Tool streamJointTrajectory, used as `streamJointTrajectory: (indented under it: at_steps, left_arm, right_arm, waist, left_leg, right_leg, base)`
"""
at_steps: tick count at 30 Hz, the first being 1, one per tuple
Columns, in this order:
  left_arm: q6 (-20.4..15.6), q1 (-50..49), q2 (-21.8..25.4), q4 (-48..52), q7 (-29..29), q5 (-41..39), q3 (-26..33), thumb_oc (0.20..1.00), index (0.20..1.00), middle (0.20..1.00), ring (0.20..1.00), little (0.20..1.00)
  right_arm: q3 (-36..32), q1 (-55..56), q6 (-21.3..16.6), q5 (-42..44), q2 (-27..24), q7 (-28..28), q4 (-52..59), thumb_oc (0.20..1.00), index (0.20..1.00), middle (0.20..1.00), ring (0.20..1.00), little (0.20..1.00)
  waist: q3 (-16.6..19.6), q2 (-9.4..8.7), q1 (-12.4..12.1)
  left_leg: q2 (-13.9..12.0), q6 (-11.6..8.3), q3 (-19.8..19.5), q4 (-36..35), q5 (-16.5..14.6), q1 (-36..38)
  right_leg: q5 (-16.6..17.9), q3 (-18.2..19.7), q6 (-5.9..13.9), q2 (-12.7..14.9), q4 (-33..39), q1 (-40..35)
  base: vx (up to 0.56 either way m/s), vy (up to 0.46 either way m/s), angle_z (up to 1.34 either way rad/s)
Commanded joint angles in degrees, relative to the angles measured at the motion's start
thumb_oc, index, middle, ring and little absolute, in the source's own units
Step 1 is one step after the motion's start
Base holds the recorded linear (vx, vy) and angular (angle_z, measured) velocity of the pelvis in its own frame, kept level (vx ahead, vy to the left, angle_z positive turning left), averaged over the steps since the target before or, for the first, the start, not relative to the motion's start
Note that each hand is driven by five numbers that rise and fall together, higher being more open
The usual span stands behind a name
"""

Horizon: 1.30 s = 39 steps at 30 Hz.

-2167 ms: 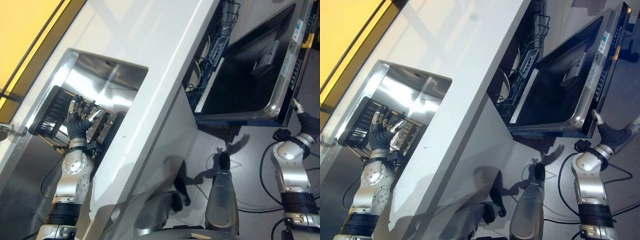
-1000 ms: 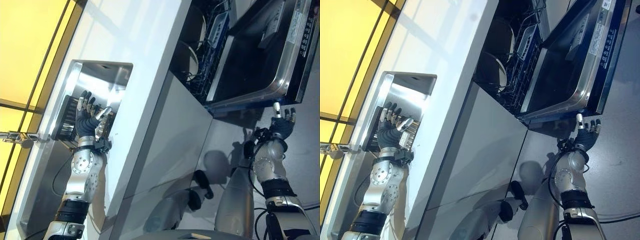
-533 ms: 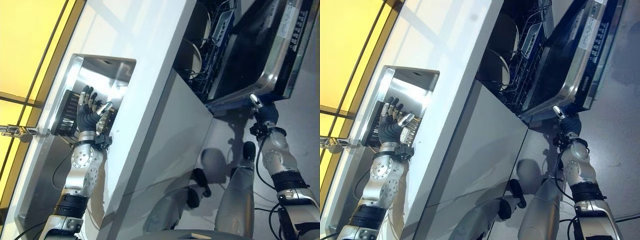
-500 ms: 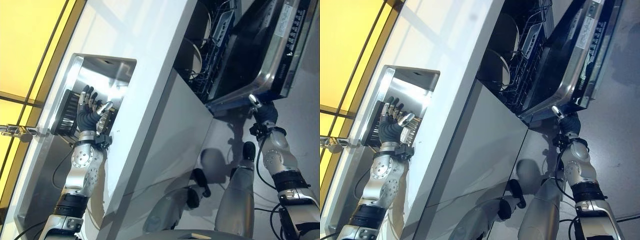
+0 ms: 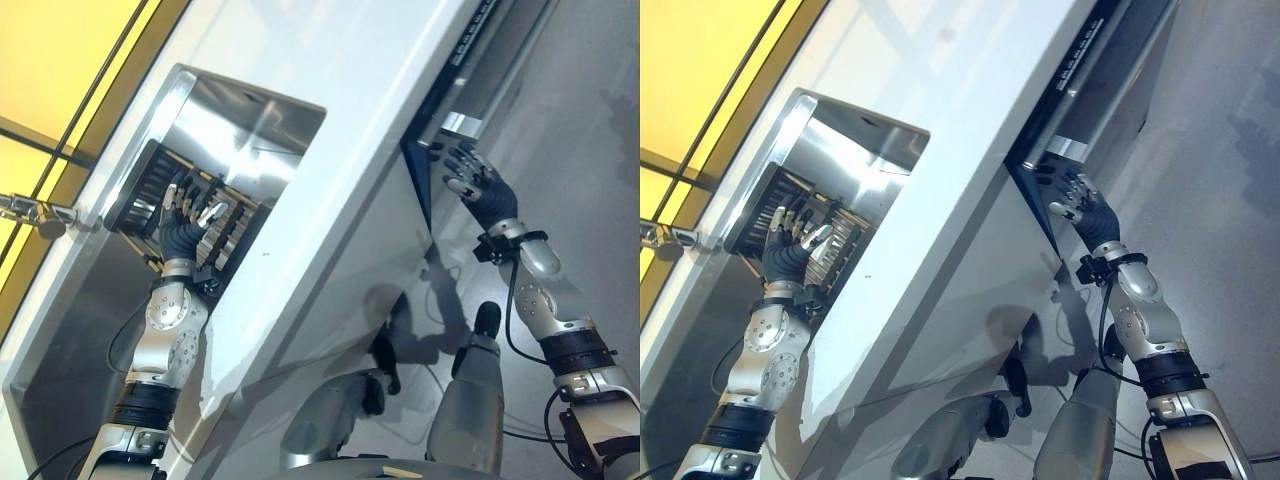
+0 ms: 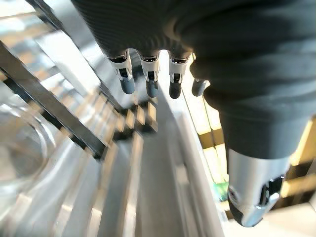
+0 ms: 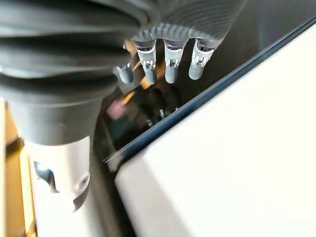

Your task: Pick up plates and place into dishwasher.

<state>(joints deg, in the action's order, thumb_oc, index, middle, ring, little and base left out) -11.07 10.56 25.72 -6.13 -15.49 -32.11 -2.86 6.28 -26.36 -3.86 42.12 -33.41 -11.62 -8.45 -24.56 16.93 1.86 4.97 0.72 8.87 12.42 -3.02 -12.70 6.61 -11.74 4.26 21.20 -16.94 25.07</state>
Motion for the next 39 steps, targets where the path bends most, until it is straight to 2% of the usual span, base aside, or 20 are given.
streamJointTrajectory:
  at_steps: [1,9,16,21,31,35,39]
  left_arm:
    - [-2.03,0.67,3.39,1.53,-0.84,2.95,4.21,1.000,1.000,1.000,1.000,1.000]
    - [-1.59,1.19,3.74,2.77,-0.81,3.36,5.03,1.000,1.000,1.000,1.000,1.000]
    - [-1.69,1.17,2.92,2.38,-0.99,4.98,5.08,1.000,1.000,1.000,1.000,1.000]
    - [-1.80,0.17,2.02,2.40,-0.74,5.84,5.29,1.000,1.000,1.000,1.000,1.000]
    - [-1.84,-4.80,0.23,3.40,1.36,7.80,8.61,1.000,1.000,1.000,1.000,1.000]
    - [-1.32,-6.41,-0.39,4.37,1.48,7.63,9.25,1.000,1.000,1.000,1.000,1.000]
    - [-0.09,-6.13,-0.90,5.03,1.69,7.48,8.76,1.000,1.000,1.000,1.000,1.000]
  right_arm:
    - [-0.02,-7.35,-5.02,-0.66,2.90,-1.45,7.03,1.000,1.000,1.000,1.000,1.000]
    - [0.09,-3.12,-6.47,-2.92,6.08,1.19,7.71,1.000,1.000,1.000,1.000,1.000]
    - [0.00,3.86,-6.72,-4.54,7.59,0.59,7.39,1.000,1.000,1.000,1.000,1.000]
    - [-0.97,10.02,-6.24,-5.24,8.80,1.35,6.80,1.000,1.000,1.000,1.000,1.000]
    - [-6.84,22.04,-8.75,-8.43,10.71,5.58,10.45,1.000,1.000,1.000,1.000,1.000]
    - [-7.91,22.17,-9.50,-11.05,10.23,5.92,16.61,1.000,1.000,1.000,1.000,1.000]
    - [-6.09,18.46,-11.26,-12.39,9.30,6.20,21.74,1.000,1.000,1.000,1.000,1.000]
  waist:
    - [0.85,-1.08,-1.33]
    - [0.68,-3.09,-1.37]
    - [1.86,-5.45,0.22]
    - [3.31,-7.35,1.58]
    - [8.48,-11.73,3.45]
    - [11.10,-13.15,2.90]
    - [14.18,-15.15,0.53]
  left_leg:
    - [-1.85,-3.03,0.61,3.36,1.95,-4.27]
    - [-3.18,-3.23,0.72,2.41,2.36,-3.34]
    - [-4.46,-3.43,1.83,1.43,2.00,-0.72]
    - [-5.48,-3.60,2.46,0.76,1.53,1.88]
    - [-7.22,-3.79,3.00,-2.57,0.66,8.41]
    - [-7.19,-3.73,2.37,-3.71,0.01,10.42]
    - [-6.29,-3.56,1.44,-5.25,-0.57,12.28]
  right_leg:
    - [-5.15,3.49,2.30,2.02,-4.46,-3.42]
    - [-4.94,1.51,2.29,1.16,-2.85,-5.53]
    - [-4.78,1.62,2.49,0.30,-0.45,-8.26]
    - [-4.62,2.11,2.59,-1.02,2.14,-11.27]
    - [-4.12,2.51,3.18,-3.86,8.29,-18.60]
    - [-3.82,2.40,3.56,-4.64,10.58,-21.18]
    - [-3.38,1.46,3.97,-4.90,12.86,-24.07]
  base:
    - [-0.05,-0.121,0.19]
    - [-0.03,-0.091,0.02]
    - [0.03,-0.055,-0.03]
    - [0.06,-0.055,-0.07]
    - [0.09,-0.058,-0.11]
    - [0.11,-0.005,-0.06]
    - [0.09,0.030,0.01]
